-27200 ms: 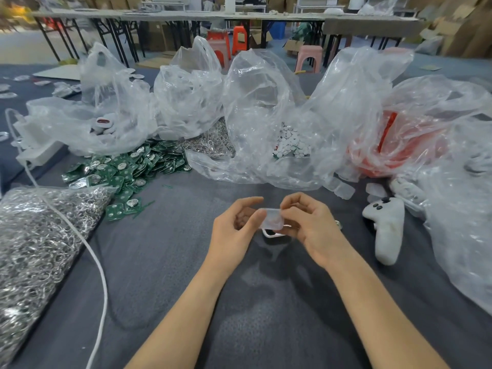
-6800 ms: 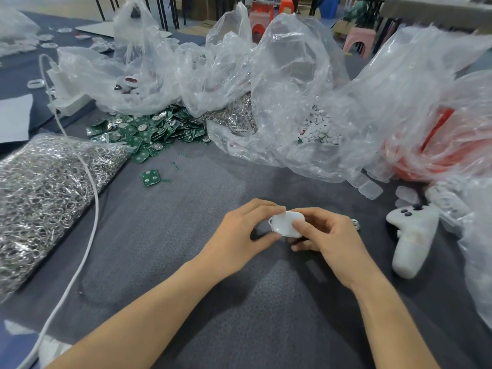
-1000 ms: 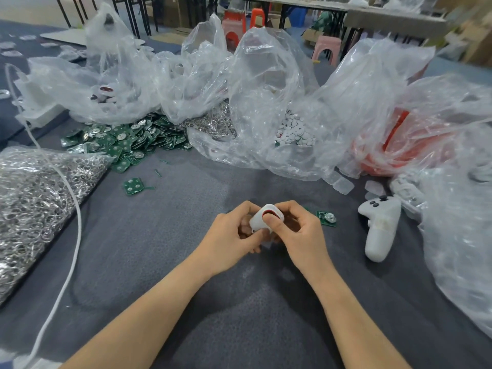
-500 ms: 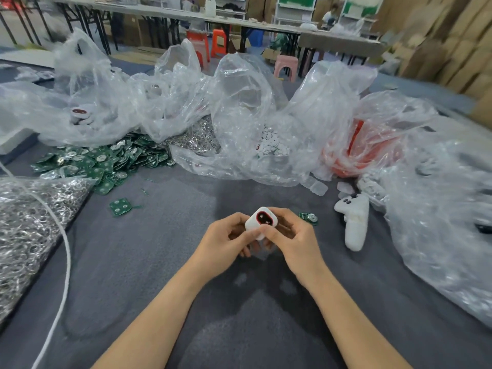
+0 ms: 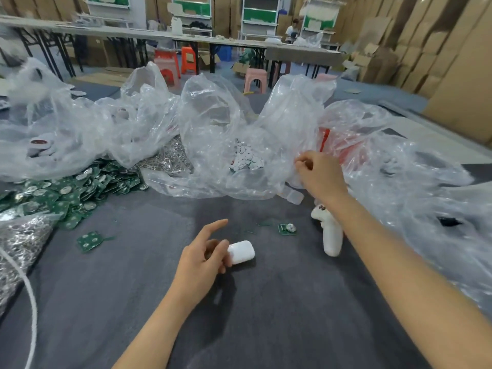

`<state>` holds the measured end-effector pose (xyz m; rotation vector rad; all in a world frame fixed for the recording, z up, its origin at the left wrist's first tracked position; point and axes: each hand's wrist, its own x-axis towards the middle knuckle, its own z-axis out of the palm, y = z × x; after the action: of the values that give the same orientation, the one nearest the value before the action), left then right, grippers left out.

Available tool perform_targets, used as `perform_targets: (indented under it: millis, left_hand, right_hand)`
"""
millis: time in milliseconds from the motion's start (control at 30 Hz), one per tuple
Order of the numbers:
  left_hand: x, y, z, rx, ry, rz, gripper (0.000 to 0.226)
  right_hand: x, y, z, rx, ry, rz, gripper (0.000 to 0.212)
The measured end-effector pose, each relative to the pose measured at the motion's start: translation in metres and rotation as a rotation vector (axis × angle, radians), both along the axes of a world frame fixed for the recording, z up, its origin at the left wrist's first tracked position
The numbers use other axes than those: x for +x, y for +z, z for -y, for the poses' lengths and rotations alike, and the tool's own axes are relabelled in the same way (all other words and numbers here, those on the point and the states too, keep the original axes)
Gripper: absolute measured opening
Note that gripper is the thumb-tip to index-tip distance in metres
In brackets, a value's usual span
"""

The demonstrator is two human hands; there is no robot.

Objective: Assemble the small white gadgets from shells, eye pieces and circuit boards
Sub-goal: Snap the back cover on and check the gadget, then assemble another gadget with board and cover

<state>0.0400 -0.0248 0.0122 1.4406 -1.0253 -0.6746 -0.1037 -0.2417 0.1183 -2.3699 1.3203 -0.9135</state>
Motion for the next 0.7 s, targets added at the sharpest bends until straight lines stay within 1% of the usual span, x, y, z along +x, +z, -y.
perform_targets:
  millis: [100, 167, 267, 333, 400, 467, 533, 633, 700]
  left_hand:
    - [0.0, 0.0, 0.002, -0.012, 0.005, 0.009, 0.036]
    - [0.0, -0.001, 0.003, -0.015, 0.013, 0.002, 0.036]
    - [0.001, 0.0, 0.004, -0.021, 0.024, 0.026, 0.036]
    - [0.001, -0.001, 0.005, -0.023, 0.043, 0.046, 0.036]
    - [0.001, -0.001, 0.005, -0.019, 0.059, 0.048, 0.036]
    - [0.0, 0.0, 0.005, -0.019, 0.069, 0.045, 0.035]
    - [-0.001, 0.001, 0.005, -0.011, 0.079, 0.036, 0.035]
    - [-0.001, 0.002, 0.004, -0.003, 0.09, 0.033, 0.033]
    - [0.001, 0.002, 0.004, -0.001, 0.09, 0.032, 0.033]
  right_hand:
    - [-0.019, 0.02, 0.055, 0.036, -0.184, -0.219, 0.025]
    - [-0.031, 0.022, 0.081, 0.116, -0.232, -0.306, 0.026]
    - [-0.03, 0.014, 0.109, 0.175, -0.188, -0.302, 0.026]
    - [-0.017, 0.004, 0.12, 0.262, -0.167, -0.293, 0.028]
    - [-0.002, -0.006, 0.128, 0.373, -0.181, -0.28, 0.032]
    - [0.007, -0.014, 0.139, 0.397, -0.217, -0.312, 0.037]
    - [0.012, -0.022, 0.147, 0.458, -0.265, -0.374, 0.038]
    - [0.014, -0.029, 0.156, 0.434, -0.252, -0.338, 0.038]
    - [0.014, -0.03, 0.158, 0.421, -0.255, -0.36, 0.038]
